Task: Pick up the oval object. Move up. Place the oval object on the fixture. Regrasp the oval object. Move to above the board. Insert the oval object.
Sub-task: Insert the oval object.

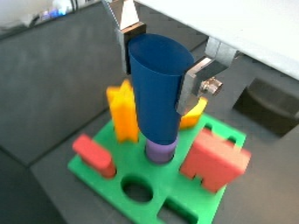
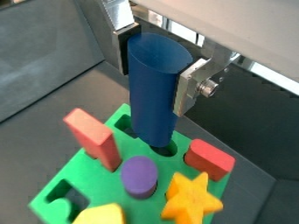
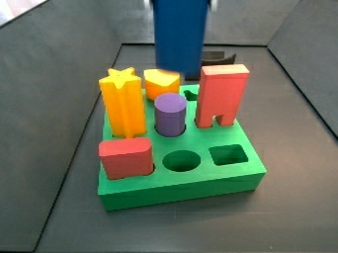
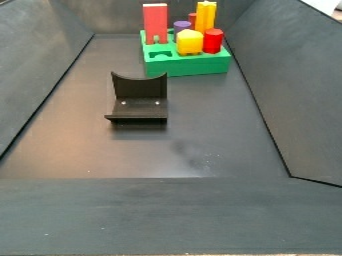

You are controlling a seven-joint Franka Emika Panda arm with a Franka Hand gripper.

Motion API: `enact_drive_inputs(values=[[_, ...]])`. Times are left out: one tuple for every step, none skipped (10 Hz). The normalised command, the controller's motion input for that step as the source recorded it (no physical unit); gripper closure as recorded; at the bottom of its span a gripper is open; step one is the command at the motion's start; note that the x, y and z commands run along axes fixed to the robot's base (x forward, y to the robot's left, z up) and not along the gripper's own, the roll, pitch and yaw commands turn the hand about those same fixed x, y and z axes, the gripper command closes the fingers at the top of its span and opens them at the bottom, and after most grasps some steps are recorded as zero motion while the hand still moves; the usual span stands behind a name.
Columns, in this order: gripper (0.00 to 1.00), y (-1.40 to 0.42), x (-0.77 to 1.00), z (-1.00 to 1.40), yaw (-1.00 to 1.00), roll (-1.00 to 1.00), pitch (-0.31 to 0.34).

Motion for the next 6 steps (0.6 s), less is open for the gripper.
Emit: enact_drive_inputs(values=[[1.0,-0.4,0.2,-0.85,0.19,0.1,-0.139],[1.0,-0.34,0.22,-0.87,0.21,0.1,-0.133],[1.0,-0.25,0.07,-0.81,0.23,0.13,-0.127],[1.0,-0.09,0.0,-0.71,0.27,0.11,-0.143],[1.0,-0.03,0.0,-0.75,0.37,0.04,-0.147],[1.0,-0.02,0.0,-0.75,0.41,0.0,-0.163]])
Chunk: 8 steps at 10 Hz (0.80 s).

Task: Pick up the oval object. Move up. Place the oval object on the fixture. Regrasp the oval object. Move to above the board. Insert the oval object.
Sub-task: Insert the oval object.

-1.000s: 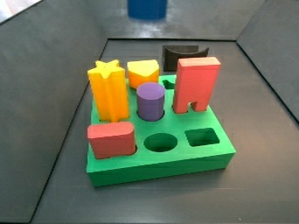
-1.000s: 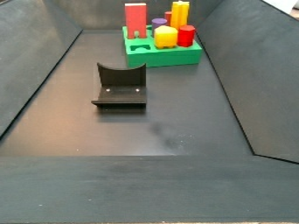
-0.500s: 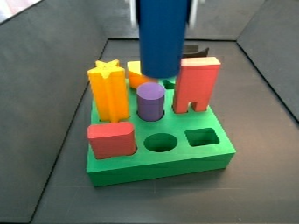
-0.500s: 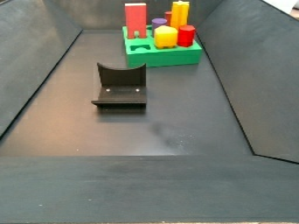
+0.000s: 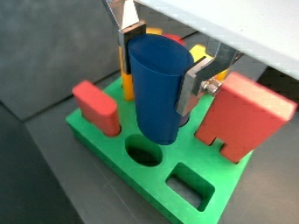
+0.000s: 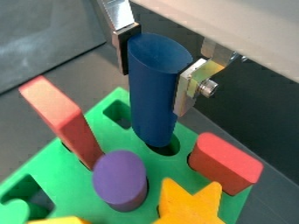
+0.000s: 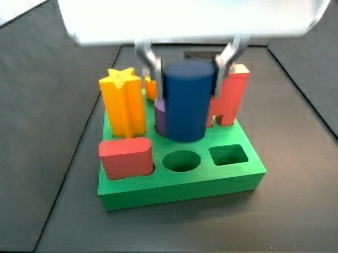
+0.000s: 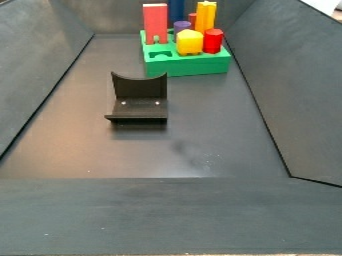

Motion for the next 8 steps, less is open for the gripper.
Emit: enact_drive_inputs(values=[[1.0,-0.04,0.0,-0.59,0.36,0.0,-0.147],[1.0,-0.06,0.0,-0.01,0.02,0.0,-0.013],[1.0,-0.1,0.0,-0.07,0.04,0.0,0.0],[1.0,-0.12,0.0,-0.08,0.01,0.0,0.0],[1.0,-0.13,0.03,-0.11,0.01,0.0,-0.001],[1.0,-0.14,0.07,-0.19,0.01,0.0,-0.001],[1.0,-0.13,0.1,-0.21,0.03,0.0,-0.006],[1.0,-0.09,0.11,-0.29,0.05,0.02,-0.001]])
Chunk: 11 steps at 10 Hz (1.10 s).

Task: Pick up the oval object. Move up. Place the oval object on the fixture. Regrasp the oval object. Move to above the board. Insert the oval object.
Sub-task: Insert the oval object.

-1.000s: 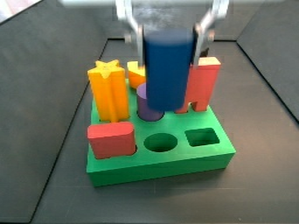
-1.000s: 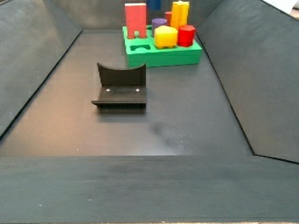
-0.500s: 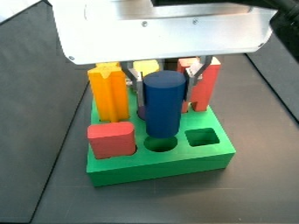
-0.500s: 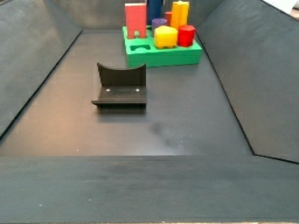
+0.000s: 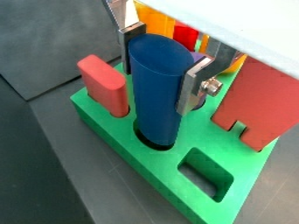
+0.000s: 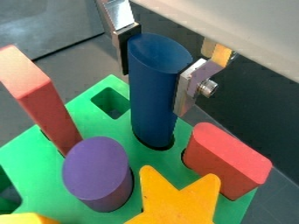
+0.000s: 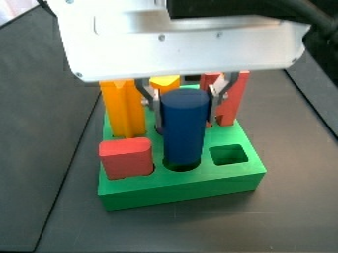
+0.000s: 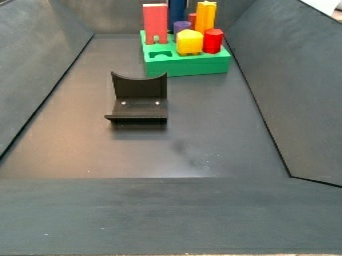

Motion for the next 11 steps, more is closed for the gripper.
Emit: enact_drive_inputs(values=[[1.0,-0.04,0.15,-0.35,0.12,0.04,0.0],[1.0,0.0,0.19,-0.39,0.2,0.05,0.0],[1.0,0.0,0.12,-0.47,0.25,0.09,0.0],[1.0,0.0,0.07,-0.49,0.21,0.07,-0.003],[1.0,0.0,0.0,-0.59,0.19,0.11,-0.019],[1.0,-0.06,-0.17,-0.62,0.15,0.1,-0.046],[1.0,-0.1,-0.11,-0.65,0.08,0.0,-0.081],[1.0,-0.03,-0.25,-0.67,0.03,0.0,-0.11],[1.0,0.0,-0.21,-0.69,0.03,0.0,-0.127],[1.0,0.0,-0.09,-0.8,0.05,0.0,-0.124],[1.0,0.0,0.0,-0.94,0.07,0.03,-0.121]])
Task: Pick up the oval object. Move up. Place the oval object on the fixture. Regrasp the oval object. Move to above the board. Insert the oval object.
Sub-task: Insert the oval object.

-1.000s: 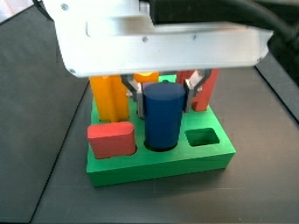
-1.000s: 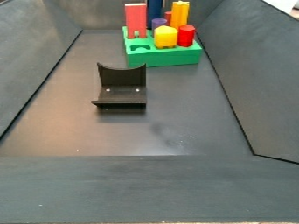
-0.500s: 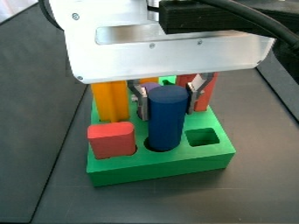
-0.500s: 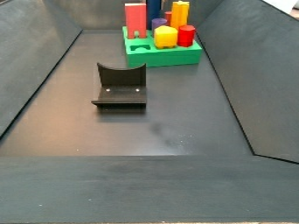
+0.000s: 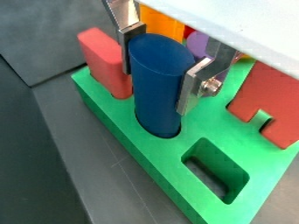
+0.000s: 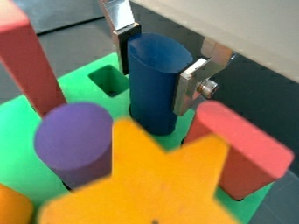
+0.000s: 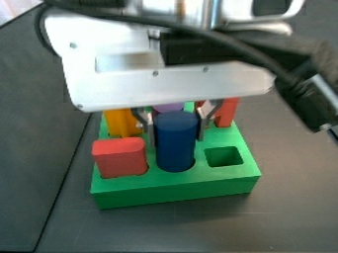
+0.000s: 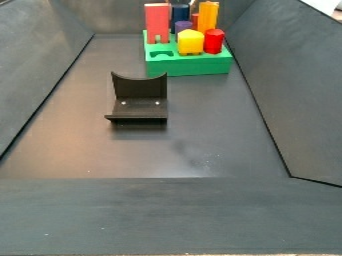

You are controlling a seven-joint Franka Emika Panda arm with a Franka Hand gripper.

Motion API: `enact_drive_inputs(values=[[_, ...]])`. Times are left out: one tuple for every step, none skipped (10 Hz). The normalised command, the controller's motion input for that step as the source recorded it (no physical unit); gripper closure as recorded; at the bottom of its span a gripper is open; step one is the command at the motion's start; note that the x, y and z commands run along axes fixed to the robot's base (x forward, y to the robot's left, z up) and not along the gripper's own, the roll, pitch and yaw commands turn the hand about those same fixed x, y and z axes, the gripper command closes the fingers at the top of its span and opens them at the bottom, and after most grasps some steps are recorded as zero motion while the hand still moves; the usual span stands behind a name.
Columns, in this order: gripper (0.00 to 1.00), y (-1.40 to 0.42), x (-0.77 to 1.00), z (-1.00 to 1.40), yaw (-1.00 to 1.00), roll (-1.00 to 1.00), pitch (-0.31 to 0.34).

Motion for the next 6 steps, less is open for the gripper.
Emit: enact_drive_inputs(values=[[1.0,0.0,0.0,-0.99,0.08,0.04,-0.139],[1.0,-0.01,0.0,-1.0,0.1,0.06,-0.114],[1.0,-0.04,0.0,-0.91,0.12,0.18,-0.077],[1.0,0.0,-0.09,-0.07,0.0,0.0,-0.126],[1.0,0.01,-0.01,0.0,0.0,-0.03,-0.027],[1.0,0.0,0.0,0.0,0.0,0.0,0.0]])
